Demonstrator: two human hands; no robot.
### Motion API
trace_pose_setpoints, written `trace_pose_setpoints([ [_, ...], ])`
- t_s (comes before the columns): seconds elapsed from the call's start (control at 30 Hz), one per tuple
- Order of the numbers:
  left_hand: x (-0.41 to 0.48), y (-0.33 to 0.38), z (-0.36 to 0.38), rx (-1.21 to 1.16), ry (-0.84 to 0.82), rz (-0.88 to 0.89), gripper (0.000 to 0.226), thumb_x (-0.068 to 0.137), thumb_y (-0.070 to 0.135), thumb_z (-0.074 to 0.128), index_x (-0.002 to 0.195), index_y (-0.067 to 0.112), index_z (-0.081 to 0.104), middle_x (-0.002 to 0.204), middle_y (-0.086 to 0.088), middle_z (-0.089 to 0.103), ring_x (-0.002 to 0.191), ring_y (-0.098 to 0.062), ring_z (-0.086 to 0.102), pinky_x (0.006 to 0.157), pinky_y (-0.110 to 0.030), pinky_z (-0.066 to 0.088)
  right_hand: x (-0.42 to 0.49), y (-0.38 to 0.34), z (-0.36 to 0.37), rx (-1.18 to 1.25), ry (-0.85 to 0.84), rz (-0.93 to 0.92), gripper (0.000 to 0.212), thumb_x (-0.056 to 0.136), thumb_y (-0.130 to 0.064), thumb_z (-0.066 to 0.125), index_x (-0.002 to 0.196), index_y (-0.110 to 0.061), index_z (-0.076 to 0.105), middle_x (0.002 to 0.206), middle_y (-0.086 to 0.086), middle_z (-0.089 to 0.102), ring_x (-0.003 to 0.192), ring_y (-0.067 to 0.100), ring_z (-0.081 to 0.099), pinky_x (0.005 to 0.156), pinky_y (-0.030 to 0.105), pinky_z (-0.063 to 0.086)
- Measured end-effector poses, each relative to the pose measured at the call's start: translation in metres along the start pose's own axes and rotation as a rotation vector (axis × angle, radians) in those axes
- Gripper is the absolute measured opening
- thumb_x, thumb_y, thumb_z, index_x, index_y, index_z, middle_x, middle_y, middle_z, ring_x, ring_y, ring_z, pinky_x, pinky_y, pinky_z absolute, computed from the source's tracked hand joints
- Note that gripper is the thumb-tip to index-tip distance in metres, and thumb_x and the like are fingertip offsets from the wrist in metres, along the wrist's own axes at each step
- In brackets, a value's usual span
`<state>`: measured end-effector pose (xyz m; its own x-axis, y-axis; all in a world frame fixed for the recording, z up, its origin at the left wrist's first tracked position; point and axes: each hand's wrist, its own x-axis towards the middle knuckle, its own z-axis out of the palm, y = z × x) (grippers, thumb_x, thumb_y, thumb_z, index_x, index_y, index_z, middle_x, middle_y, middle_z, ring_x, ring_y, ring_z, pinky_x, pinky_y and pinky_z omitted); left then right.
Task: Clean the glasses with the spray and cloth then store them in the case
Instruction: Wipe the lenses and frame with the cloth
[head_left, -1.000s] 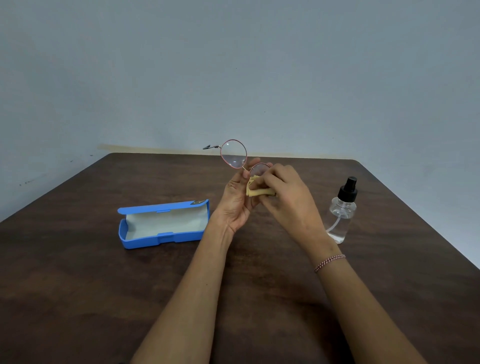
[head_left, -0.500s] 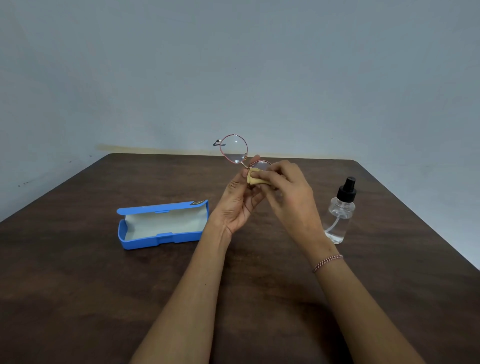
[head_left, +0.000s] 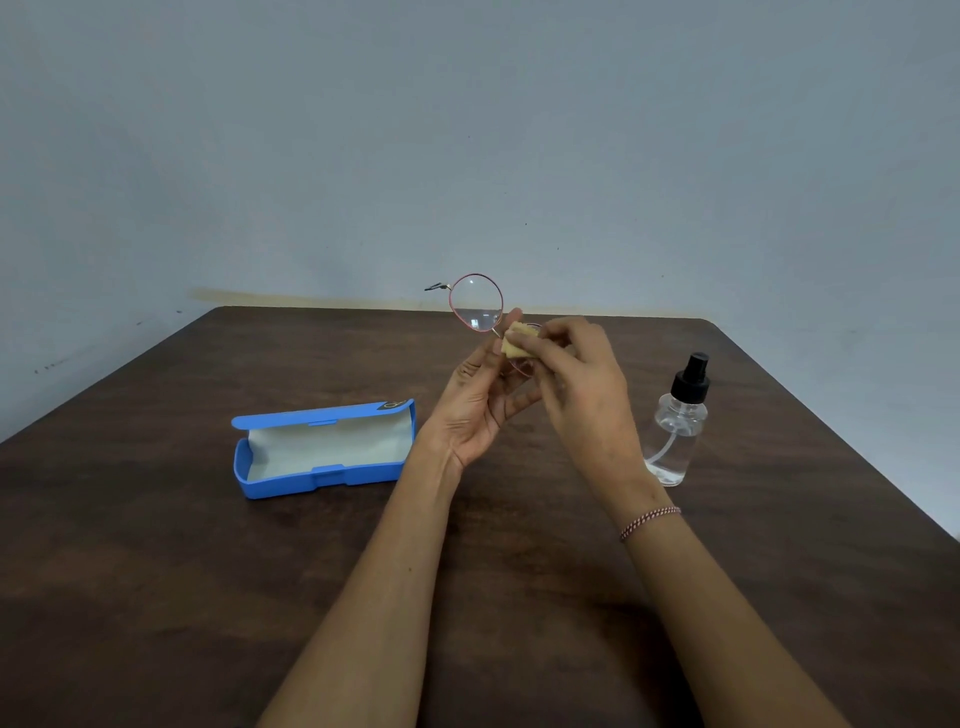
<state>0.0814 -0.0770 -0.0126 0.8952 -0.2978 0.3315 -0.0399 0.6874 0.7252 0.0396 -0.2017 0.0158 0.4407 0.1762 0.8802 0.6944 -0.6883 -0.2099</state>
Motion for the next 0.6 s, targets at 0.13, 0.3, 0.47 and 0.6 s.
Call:
trace_pose_setpoints([
  [0.13,-0.0005,-0.0028,0.0011,0.028,-0.041,-0.025,0.032,0.086,0.032,0.06,0.117,0.032,0.066,0.119,0.0,0.067,0.105,-0.017,0.066,0.071,-0.031,0.058,0.0005,0.0069,-0.0011,-0.023,0.057,0.146,0.037,0.082,0.008,0.06,0.113,-0.01,0.067,0.101,0.008,0.056,0.094,0.024,0.054,0.075,0.03,0.051],
  [0.3,-0.0003,-0.0017,0.003,0.034,-0.058,-0.049,0.031,0.087,0.032,0.056,0.117,0.035,0.065,0.121,0.001,0.066,0.102,-0.018,0.067,0.066,-0.03,0.059,-0.0001,0.0052,0.0024,-0.026,0.056,0.154,0.038,0.081,0.01,0.06,0.113,-0.01,0.067,0.101,0.01,0.055,0.094,0.024,0.053,0.075,0.024,0.044],
  [0.47,0.0024,0.0001,0.0004,0.051,-0.031,-0.025,0.039,0.085,0.034,0.06,0.124,0.034,0.06,0.117,0.001,0.064,0.098,-0.014,0.065,0.067,-0.03,0.059,-0.0008,-0.0012,0.003,0.039,-0.002,0.098,0.033,0.082,0.007,0.063,0.111,-0.008,0.066,0.102,0.011,0.055,0.095,0.021,0.054,0.076,0.02,0.045],
  [0.6,0.0011,0.0025,0.0014,0.044,-0.036,-0.012,0.046,0.074,0.039,0.073,0.118,0.026,0.066,0.106,0.001,0.069,0.089,-0.01,0.067,0.067,-0.027,0.058,0.0008,-0.0003,0.0004,0.016,-0.01,0.085,0.03,0.08,0.006,0.064,0.107,-0.007,0.066,0.1,0.006,0.057,0.094,0.02,0.055,0.074,0.023,0.048],
])
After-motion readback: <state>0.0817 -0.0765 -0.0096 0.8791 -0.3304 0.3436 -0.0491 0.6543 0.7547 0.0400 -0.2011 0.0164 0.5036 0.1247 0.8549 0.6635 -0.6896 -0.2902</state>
